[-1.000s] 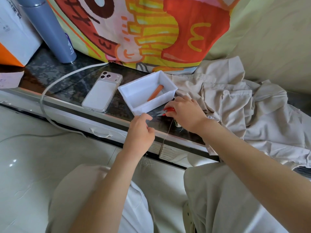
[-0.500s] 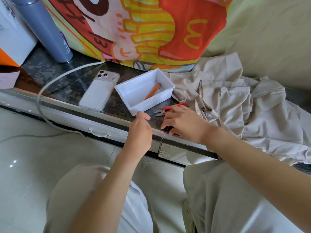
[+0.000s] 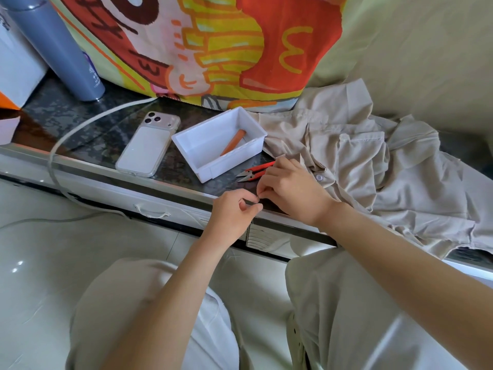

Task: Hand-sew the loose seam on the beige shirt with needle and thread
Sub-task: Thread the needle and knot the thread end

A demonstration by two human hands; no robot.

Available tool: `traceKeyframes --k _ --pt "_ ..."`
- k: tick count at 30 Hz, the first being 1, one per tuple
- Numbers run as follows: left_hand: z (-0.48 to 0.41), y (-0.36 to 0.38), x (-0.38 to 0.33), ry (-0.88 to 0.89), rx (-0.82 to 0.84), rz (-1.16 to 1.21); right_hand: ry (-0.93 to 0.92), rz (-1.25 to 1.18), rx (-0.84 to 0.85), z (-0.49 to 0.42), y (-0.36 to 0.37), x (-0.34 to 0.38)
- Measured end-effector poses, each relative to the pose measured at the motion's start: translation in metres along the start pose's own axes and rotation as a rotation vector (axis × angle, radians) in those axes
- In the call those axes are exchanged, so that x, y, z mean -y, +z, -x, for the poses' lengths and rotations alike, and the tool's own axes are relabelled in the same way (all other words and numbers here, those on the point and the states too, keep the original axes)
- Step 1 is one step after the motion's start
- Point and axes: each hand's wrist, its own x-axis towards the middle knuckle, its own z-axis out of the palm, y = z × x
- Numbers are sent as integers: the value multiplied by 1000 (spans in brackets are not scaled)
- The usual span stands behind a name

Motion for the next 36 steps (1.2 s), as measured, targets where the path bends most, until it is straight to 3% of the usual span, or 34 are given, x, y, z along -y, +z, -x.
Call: traceKeyframes --k 11,16,20,25,29,36 --pt "-9 -6 -11 -55 -11 166 392 -155 -18 9 -7 -18" --pt "-11 -12 -10 -75 -57 202 525 -94 -40 11 -5 -20" --pt "-13 -15 -11 -70 -58 221 518 -91 -22 12 -7 -19" --pt "-12 -13 -15 -59 -25 258 360 -567 61 6 -19 -1" --pt "-11 -13 -19 -46 -23 285 394 -674 193 6 -15 5" --pt "-8 -15 -25 -48 -4 279 458 -647 18 7 -18 -1"
